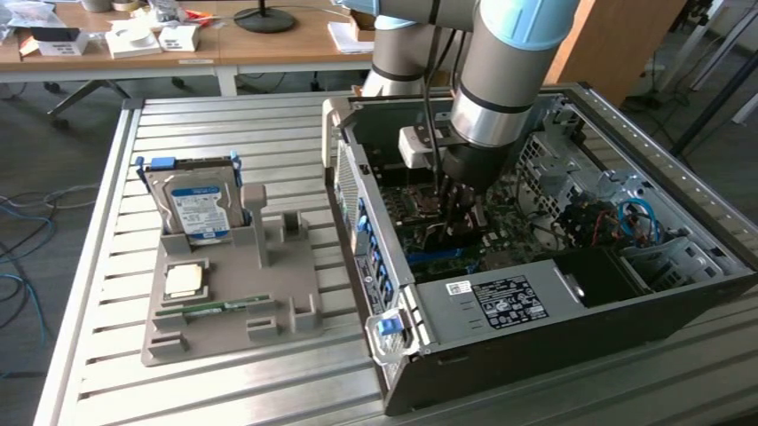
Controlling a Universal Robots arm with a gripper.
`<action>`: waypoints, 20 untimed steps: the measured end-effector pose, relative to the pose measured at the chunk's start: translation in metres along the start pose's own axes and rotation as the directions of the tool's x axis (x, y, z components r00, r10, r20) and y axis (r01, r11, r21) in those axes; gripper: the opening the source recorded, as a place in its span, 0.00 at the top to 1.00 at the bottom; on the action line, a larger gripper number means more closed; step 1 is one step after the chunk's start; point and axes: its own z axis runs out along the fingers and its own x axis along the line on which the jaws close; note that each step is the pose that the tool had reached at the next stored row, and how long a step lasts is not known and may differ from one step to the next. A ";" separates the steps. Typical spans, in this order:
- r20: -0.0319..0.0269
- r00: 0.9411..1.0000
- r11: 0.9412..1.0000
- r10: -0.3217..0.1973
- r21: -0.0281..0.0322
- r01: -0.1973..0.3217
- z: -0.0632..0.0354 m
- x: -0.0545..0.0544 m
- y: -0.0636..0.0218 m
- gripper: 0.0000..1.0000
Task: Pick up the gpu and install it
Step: 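Insert the gpu into the slot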
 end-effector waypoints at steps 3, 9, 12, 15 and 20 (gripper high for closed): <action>0.000 1.000 1.000 0.000 0.000 0.000 -0.0006 0.000 0.0000 0.74; 0.000 1.000 1.000 0.000 0.000 0.000 -0.0010 0.000 0.0001 0.74; 0.000 1.000 1.000 0.000 0.000 0.000 -0.0021 0.000 0.0001 0.74; 0.000 1.000 1.000 0.000 0.000 0.000 -0.0029 0.000 0.0001 0.74; 0.000 1.000 1.000 0.001 0.000 -0.001 -0.0037 0.000 0.0005 0.74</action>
